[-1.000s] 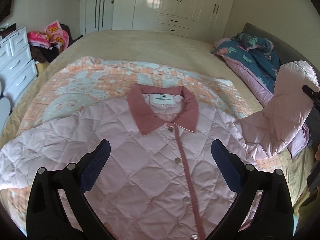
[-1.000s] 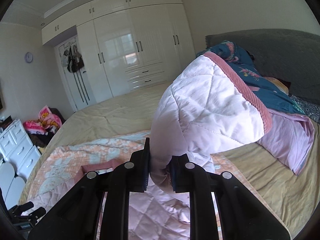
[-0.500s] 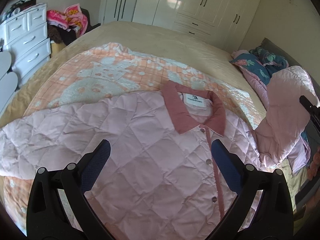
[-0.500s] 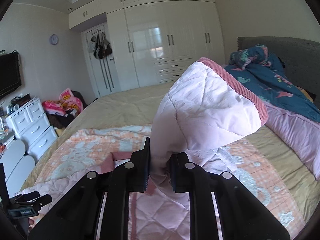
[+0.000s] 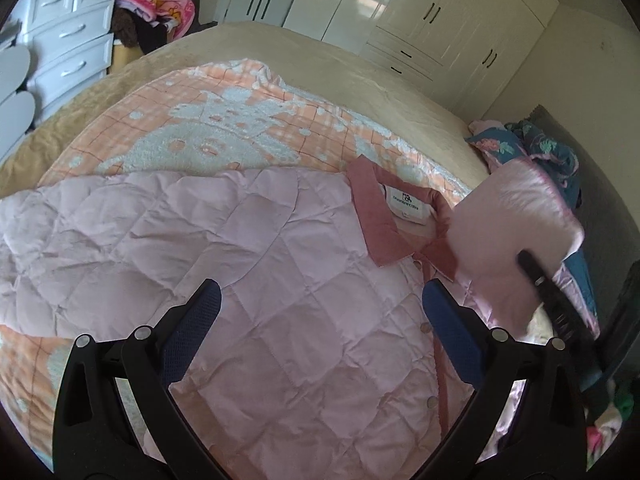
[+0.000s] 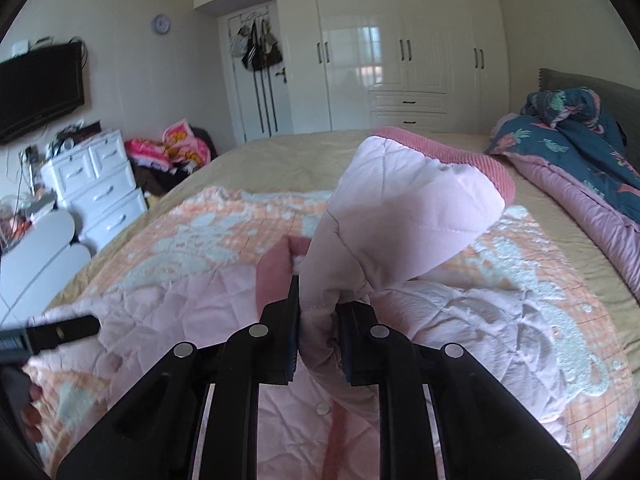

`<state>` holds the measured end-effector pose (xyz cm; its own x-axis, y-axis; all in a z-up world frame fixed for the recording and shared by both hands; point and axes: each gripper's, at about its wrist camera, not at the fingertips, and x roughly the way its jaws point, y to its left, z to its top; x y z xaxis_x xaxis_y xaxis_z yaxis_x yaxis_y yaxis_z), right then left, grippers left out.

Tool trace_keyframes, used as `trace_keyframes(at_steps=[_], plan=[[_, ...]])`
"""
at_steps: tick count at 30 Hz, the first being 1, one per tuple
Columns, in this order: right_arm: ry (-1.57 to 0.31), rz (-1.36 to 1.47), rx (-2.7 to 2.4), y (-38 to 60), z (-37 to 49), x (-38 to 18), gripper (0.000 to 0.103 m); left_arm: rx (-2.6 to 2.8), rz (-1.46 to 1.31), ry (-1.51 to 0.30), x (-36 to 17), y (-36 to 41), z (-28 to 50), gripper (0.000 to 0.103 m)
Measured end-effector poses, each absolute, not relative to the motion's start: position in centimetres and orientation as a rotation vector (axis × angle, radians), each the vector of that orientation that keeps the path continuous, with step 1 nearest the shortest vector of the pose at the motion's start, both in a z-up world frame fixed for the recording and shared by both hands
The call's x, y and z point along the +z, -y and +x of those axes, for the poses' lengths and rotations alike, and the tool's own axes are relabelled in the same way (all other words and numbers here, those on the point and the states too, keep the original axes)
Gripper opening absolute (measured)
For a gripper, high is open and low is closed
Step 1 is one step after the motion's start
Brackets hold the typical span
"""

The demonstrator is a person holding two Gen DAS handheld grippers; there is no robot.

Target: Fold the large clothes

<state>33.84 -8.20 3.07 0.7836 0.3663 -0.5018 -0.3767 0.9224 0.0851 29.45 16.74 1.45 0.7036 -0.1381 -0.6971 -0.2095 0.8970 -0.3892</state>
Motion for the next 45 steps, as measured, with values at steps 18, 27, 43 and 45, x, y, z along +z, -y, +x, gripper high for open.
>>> trace_keyframes(at_steps=[18, 27, 43, 45], plan=[[-0.736, -0.334, 0.629, -1.3, 30.3, -7.0, 0.055, -0.03, -0.709, -0.85, -1.4, -18.6, 30.1, 0.095], [-0.75, -0.195, 0.645, 5.5, 28.5, -3.9, 0.077, -0.103, -0.847, -1.003, -7.6, -16.0, 33.3, 0.092], [-0.889, 0.005, 0.261, 20.7, 37.0, -4.1, 0.077, 0.02, -0.52, -0.953, -7.4, -15.3, 32.6, 0.013], [-0.947, 0.007, 0.235, 21.3, 37.6, -5.5, 0.077, 0.034, -0.489, -0.969, -8.0, -15.0, 32.7, 0.017]])
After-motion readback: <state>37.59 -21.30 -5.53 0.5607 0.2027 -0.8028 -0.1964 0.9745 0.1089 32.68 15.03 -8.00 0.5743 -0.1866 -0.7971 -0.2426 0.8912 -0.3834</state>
